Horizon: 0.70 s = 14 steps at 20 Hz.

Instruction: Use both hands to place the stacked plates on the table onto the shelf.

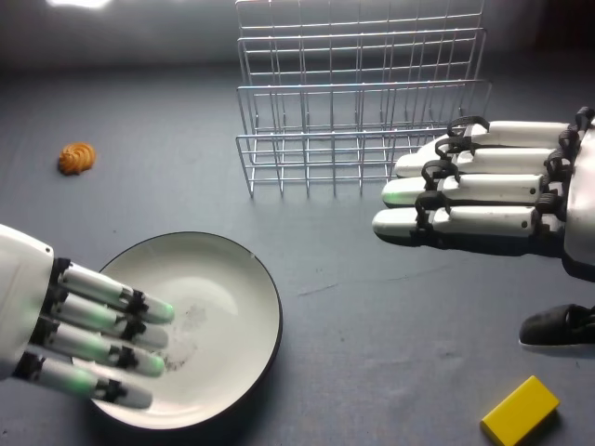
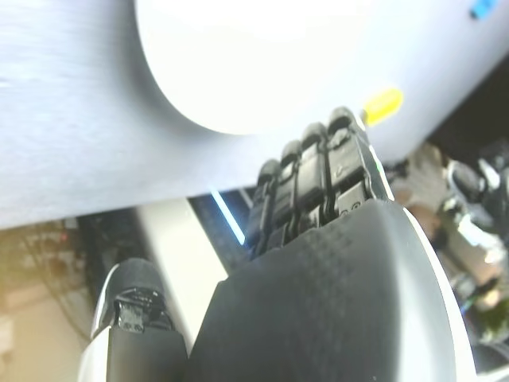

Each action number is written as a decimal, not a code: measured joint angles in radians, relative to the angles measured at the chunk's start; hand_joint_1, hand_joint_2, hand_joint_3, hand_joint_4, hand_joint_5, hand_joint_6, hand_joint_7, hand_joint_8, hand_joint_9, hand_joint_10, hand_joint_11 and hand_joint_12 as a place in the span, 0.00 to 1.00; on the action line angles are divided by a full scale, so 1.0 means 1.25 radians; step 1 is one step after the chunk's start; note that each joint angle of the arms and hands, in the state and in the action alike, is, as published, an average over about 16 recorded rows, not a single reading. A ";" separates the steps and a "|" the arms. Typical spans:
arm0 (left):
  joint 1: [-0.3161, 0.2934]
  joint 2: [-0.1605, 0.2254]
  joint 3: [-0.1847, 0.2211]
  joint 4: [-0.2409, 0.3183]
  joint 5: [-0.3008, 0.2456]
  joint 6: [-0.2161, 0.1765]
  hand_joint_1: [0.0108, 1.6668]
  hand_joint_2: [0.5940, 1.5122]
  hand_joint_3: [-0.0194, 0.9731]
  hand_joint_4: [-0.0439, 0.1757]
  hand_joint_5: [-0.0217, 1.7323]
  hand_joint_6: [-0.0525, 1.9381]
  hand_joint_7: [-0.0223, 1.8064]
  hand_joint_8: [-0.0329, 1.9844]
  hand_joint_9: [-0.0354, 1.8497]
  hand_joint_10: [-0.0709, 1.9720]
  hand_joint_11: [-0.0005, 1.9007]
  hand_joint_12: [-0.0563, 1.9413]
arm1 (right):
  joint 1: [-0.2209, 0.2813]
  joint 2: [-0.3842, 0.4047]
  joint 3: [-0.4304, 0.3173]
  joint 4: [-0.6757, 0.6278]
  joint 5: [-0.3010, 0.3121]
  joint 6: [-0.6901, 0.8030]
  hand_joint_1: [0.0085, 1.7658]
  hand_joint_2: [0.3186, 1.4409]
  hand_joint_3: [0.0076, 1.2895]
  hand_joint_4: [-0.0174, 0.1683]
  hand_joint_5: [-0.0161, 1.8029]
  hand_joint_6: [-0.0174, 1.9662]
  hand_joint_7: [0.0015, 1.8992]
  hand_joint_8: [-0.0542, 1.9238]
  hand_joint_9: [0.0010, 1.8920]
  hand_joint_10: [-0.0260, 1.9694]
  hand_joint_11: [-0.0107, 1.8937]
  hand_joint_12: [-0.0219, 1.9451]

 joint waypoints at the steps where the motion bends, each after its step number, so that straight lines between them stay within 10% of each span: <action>1: 0.006 -0.001 0.000 0.007 0.014 -0.008 0.01 0.57 0.05 0.22 0.02 0.04 0.02 0.02 0.03 0.04 0.01 0.02 | 0.000 0.000 0.000 0.000 0.000 0.000 0.62 0.65 0.01 0.08 0.10 0.02 0.07 0.03 0.05 0.02 0.02 0.24; 14: 0.103 -0.021 0.010 0.009 0.166 -0.067 0.01 0.58 0.04 0.22 0.02 0.03 0.03 0.02 0.03 0.04 0.01 0.02 | 0.001 -0.001 0.000 0.000 -0.004 -0.006 0.63 0.66 0.01 0.08 0.06 0.02 0.04 0.03 0.02 0.02 0.02 0.17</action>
